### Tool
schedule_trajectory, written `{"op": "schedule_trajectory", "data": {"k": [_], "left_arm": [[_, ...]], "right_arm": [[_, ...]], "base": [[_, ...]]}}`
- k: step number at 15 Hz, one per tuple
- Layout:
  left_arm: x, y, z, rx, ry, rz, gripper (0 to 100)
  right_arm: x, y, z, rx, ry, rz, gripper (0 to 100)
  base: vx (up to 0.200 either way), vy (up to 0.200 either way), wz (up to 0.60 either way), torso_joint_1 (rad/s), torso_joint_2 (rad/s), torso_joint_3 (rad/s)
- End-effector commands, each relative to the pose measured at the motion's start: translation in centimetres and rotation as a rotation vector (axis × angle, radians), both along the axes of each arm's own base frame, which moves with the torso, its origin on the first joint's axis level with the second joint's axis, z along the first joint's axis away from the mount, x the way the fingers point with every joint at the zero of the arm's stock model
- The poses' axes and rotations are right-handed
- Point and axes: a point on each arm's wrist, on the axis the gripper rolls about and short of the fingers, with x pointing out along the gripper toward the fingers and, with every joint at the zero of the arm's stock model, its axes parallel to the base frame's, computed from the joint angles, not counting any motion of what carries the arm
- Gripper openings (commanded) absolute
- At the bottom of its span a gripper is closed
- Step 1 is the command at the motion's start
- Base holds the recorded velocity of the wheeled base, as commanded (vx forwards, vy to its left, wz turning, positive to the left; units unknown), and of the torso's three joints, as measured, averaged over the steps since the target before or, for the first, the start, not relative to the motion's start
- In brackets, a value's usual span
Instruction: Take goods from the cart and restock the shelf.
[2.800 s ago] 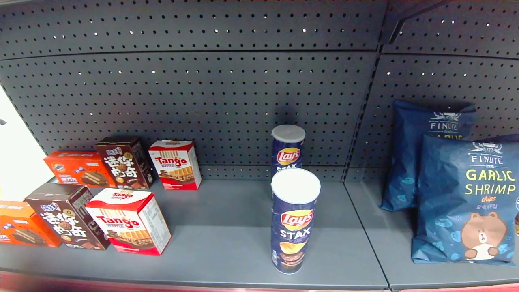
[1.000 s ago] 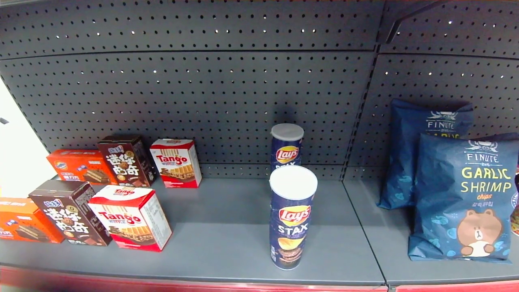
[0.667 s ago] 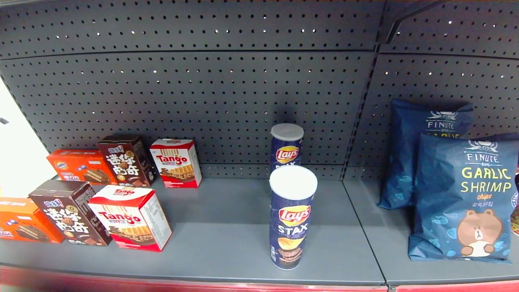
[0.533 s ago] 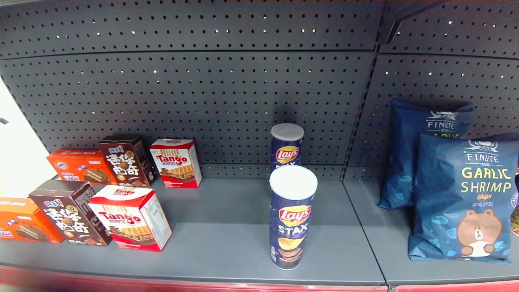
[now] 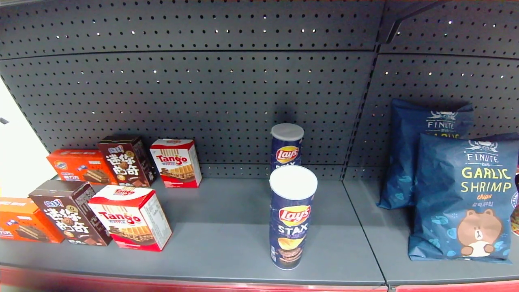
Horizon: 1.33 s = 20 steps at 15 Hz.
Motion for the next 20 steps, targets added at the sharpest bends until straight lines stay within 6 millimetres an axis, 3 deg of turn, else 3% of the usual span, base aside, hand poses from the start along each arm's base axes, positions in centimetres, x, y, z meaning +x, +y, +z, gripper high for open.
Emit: {"op": "schedule_trajectory", "data": {"k": [1,20], "left_arm": [[0.01,0.0,0.0,-0.001,0.002,0.0,100],[0.01,0.0,0.02,-0.004,0.001,-0.001,100]], "right_arm": [[0.01,0.0,-0.01,0.0,0.003,-0.001,100],[0.02,0.0,0.01,0.0,0.001,-0.001,100]], "base": [[0.0,0.0,0.0,0.0,0.0,0.0],[0.0,-0.011,0.0,0.0,0.0,0.0]]}}
